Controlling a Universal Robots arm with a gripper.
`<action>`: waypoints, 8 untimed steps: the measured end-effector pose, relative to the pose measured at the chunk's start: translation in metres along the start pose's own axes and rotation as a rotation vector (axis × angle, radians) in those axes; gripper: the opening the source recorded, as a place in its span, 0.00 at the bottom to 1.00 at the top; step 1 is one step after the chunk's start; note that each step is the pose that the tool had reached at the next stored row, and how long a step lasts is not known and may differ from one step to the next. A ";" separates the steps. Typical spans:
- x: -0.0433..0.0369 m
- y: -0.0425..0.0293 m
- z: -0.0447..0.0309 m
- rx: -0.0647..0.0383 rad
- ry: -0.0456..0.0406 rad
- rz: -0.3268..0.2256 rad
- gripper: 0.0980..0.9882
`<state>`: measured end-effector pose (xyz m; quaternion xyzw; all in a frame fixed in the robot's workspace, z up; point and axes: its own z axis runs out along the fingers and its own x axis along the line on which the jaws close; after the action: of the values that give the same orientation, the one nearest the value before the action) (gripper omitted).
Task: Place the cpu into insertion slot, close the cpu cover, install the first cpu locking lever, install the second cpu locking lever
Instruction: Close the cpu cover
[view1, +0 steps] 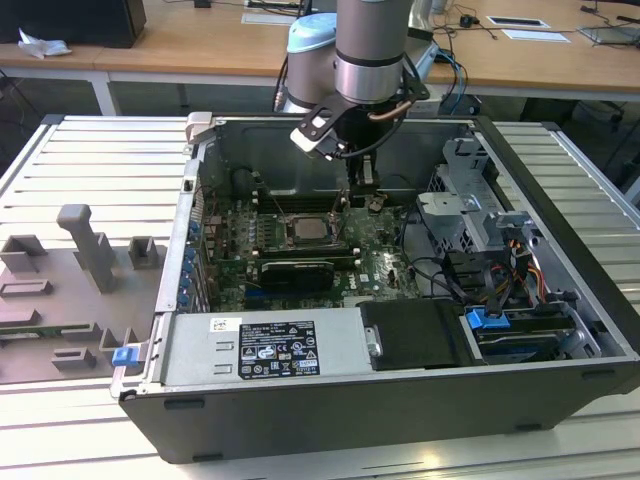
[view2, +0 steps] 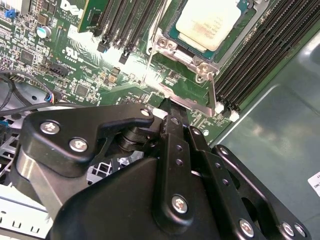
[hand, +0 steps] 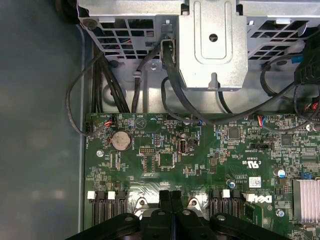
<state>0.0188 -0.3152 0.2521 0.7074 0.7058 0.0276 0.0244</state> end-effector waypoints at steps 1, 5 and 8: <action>0.0000 -0.0003 0.0000 0.000 0.0001 0.000 0.01; 0.0000 -0.0017 -0.0001 0.000 0.0000 0.000 0.01; 0.0000 -0.0028 -0.0002 0.000 0.0000 0.000 0.01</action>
<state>0.0159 -0.3152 0.2521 0.7074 0.7059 0.0276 0.0244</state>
